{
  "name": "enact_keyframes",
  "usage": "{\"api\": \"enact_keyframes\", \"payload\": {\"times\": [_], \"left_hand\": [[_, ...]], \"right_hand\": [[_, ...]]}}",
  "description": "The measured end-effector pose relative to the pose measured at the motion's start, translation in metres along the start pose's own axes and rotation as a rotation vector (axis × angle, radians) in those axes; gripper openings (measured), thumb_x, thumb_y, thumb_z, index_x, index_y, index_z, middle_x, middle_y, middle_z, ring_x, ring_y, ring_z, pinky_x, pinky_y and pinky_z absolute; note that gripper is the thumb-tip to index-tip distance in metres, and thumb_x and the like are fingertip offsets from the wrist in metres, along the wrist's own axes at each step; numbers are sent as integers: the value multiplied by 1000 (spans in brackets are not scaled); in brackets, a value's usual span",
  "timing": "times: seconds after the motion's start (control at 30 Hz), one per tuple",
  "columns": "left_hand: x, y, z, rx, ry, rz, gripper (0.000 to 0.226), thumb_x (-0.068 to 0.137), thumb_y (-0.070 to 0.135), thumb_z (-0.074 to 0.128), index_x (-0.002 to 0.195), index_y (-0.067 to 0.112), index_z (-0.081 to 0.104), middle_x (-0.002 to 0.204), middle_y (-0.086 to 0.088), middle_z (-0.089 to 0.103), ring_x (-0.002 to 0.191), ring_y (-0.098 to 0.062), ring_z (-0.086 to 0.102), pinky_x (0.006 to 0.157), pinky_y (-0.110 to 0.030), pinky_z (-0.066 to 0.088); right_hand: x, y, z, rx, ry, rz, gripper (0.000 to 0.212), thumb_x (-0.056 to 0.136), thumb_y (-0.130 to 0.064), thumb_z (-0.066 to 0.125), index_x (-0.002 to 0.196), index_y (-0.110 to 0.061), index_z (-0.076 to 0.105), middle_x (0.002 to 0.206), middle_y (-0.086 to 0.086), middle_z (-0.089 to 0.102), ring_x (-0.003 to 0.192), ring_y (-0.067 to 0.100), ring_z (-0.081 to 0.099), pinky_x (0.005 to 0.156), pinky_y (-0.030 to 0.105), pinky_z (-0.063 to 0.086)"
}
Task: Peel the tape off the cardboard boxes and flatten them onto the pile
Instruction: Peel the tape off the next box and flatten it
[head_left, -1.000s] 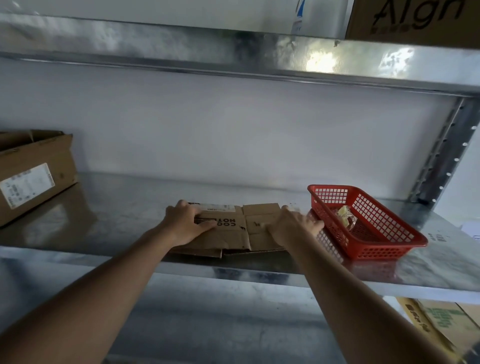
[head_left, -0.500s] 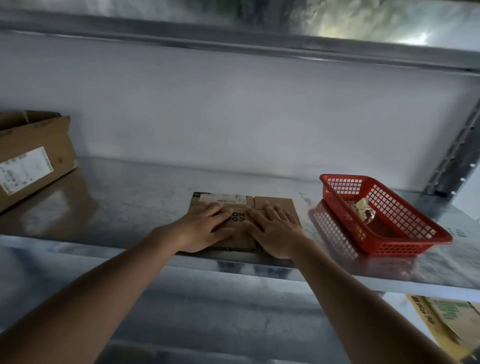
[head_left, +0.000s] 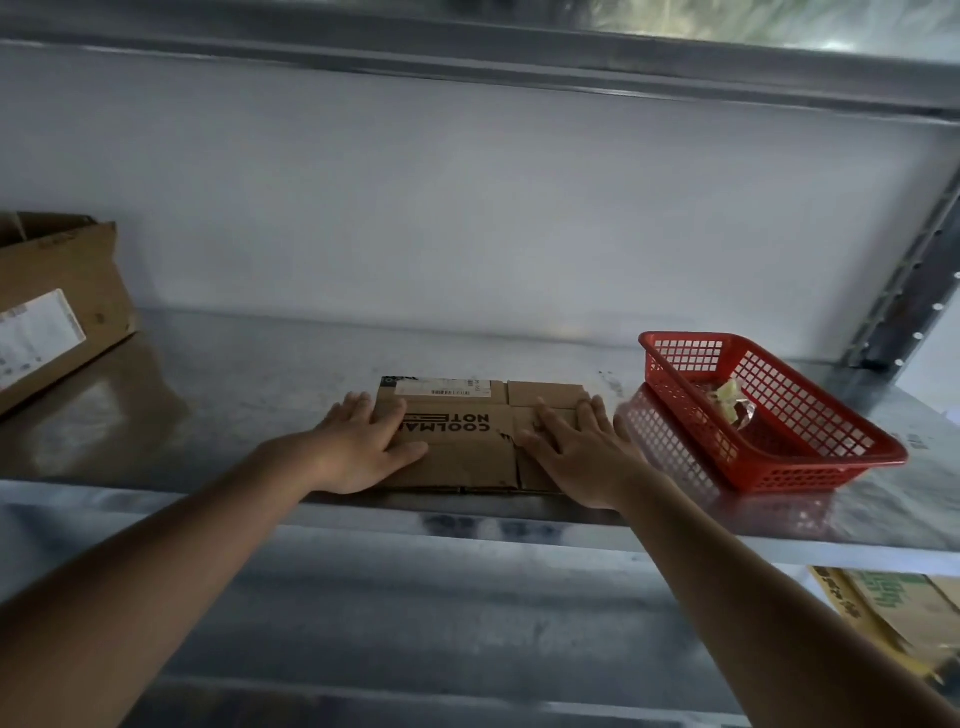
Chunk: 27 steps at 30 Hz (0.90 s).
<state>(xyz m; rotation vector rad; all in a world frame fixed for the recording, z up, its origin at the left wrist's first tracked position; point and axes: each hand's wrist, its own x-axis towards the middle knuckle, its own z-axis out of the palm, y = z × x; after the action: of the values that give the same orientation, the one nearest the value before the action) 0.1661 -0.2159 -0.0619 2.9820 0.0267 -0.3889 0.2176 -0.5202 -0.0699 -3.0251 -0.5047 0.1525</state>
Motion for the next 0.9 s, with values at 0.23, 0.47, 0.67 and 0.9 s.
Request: {"api": "enact_keyframes", "payload": {"times": [0.23,0.47,0.67,0.9], "left_hand": [[0,0,-3,-25,49,53,89,98,75,29,166,25,4,171,-20,5,158,-38,2,127,-50,11],[-1,0,-7,-406,131,151,89,93,61,66,163,26,24,157,-7,35,141,-26,41,117,-40,38],[-14,16,-8,-592,308,190,106,72,56,90,158,21,40,151,-10,40,138,-28,47,120,-37,35],[-47,52,-5,-514,314,231,117,69,57,89,163,25,27,141,-2,31,136,-26,41,120,-35,30]], "right_hand": [[-10,-11,-2,95,229,158,91,73,-100,29,142,-41,41,140,18,55,129,41,51,106,56,47],[-36,-17,-9,382,538,213,103,64,-82,75,147,-29,45,136,12,41,117,29,51,89,42,53],[-69,-10,-8,490,643,275,108,60,-76,82,150,-27,50,143,11,42,127,29,49,101,45,47],[-123,20,-1,516,623,250,103,74,-72,77,158,-27,39,158,8,40,142,29,39,114,48,37]]}}
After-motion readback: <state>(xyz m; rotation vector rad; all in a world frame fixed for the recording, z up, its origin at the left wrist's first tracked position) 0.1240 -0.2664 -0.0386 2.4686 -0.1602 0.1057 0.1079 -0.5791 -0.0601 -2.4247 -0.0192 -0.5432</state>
